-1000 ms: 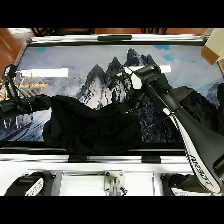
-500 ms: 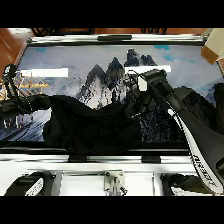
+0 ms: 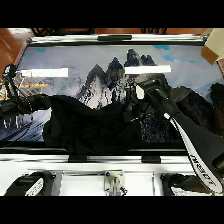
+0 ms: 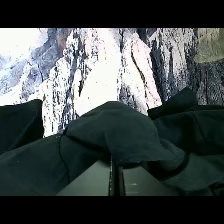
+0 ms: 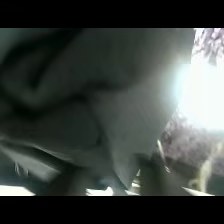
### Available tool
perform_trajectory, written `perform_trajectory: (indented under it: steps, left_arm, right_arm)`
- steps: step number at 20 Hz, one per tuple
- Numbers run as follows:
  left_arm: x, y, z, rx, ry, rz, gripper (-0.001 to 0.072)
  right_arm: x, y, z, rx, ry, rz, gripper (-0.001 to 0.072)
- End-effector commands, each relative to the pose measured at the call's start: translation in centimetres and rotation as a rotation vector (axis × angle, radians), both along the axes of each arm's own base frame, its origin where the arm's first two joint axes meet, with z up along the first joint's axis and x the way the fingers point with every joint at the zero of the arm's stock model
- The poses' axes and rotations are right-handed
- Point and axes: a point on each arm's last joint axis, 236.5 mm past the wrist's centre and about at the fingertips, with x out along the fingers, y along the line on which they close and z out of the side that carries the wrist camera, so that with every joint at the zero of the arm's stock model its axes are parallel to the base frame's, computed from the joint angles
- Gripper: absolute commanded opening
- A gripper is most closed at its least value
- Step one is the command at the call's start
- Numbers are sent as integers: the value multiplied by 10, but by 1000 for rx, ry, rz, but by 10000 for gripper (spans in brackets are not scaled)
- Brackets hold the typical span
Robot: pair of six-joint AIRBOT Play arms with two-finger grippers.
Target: Fold the shirts.
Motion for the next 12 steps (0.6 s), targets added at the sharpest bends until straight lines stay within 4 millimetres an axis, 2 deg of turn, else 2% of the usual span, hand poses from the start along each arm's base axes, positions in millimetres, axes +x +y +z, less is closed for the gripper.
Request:
perform_trajectory:
  steps: [1, 3, 4, 5, 6, 7, 8, 9, 10, 11, 12]
  left_arm:
    - [3, -3, 5, -31, -13, 10, 48]
    - [3, -6, 9, -53, -19, 11, 48]
    - [6, -6, 14, -61, -32, 15, 48]
    - [12, -6, 29, -84, -71, 34, 48]
    - [21, -6, 52, -119, -128, 62, 48]
    - [31, -6, 89, -161, -220, 85, 48]
    - [37, -5, 131, -202, -320, 101, 48]
    - [39, -4, 183, -249, -442, 114, 48]
    - [35, 0, 236, -282, -569, 125, 48]
    - [24, 6, 291, -299, -710, 142, 48]
    - [7, 13, 342, -285, -854, 149, 48]
  right_arm:
    - [17, 21, -14, 76, -51, -113, 85]
    - [28, 28, -1, 108, -97, -108, 76]
    - [39, 22, 15, 84, -145, -78, 76]
    - [59, 8, 44, 33, -245, -51, 76]
    - [83, -8, 81, -17, -376, -45, 76]
    - [111, -27, 137, -67, -560, -53, 76]
    - [134, -39, 202, -76, -755, -68, 76]
    - [148, -44, 281, -30, -979, -79, 76]
    - [149, -43, 360, 64, -1189, -91, 76]
    - [136, -40, 440, 196, -1399, -103, 76]
    - [114, -38, 503, 326, -1556, -105, 76]
